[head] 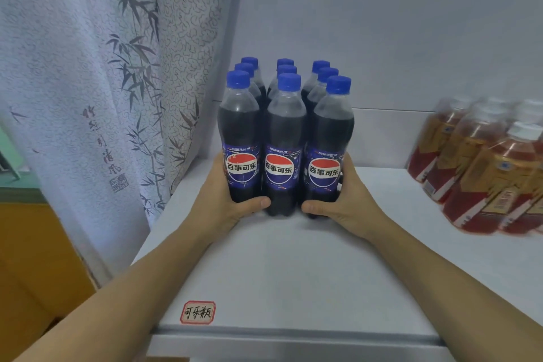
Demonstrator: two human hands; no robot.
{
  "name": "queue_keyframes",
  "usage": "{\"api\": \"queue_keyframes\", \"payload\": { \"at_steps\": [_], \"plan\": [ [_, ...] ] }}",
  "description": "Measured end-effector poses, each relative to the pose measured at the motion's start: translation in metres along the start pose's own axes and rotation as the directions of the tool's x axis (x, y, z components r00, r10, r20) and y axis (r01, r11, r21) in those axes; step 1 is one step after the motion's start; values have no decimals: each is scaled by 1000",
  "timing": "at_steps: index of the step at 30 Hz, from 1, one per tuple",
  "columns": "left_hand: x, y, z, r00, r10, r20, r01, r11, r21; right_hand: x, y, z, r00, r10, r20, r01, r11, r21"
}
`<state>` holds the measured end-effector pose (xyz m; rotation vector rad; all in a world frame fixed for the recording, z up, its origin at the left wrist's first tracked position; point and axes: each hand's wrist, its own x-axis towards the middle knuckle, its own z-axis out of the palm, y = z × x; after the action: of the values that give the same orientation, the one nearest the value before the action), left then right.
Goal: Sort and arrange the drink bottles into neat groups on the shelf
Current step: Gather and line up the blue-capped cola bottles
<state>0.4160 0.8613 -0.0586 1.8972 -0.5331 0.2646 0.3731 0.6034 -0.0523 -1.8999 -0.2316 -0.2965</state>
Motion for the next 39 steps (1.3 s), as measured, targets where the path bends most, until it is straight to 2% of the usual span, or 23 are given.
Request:
{"api": "queue_keyframes", "payload": {
  "at_steps": [5,10,18,26,32,39],
  "plan": [
    [-5,-7,-12,997,-56,52,57,998,-18,-5,1,-5,999,35,-40,-38,997,-71],
    [-7,-13,-18,996,-76,52,73,996,45,-10,-2,-4,989,15,-149,-38,987,-157],
    [-8,-8,-16,996,-21,91,9,992,123,-12,-2,-6,992,19,-125,-39,987,-157],
    [-4,-13,-15,997,-81,9,79,991,104,-12,-4,1,995,26,-95,-41,987,-156],
    [-7,-10,-8,998,-60,-14,62,985,159,-10,-10,17,983,12,-182,-32,994,-106],
    [-8,-1,-1,995,-45,-91,66,969,239,-5,-7,27,966,-50,-254,3,983,-184]
  ]
}}
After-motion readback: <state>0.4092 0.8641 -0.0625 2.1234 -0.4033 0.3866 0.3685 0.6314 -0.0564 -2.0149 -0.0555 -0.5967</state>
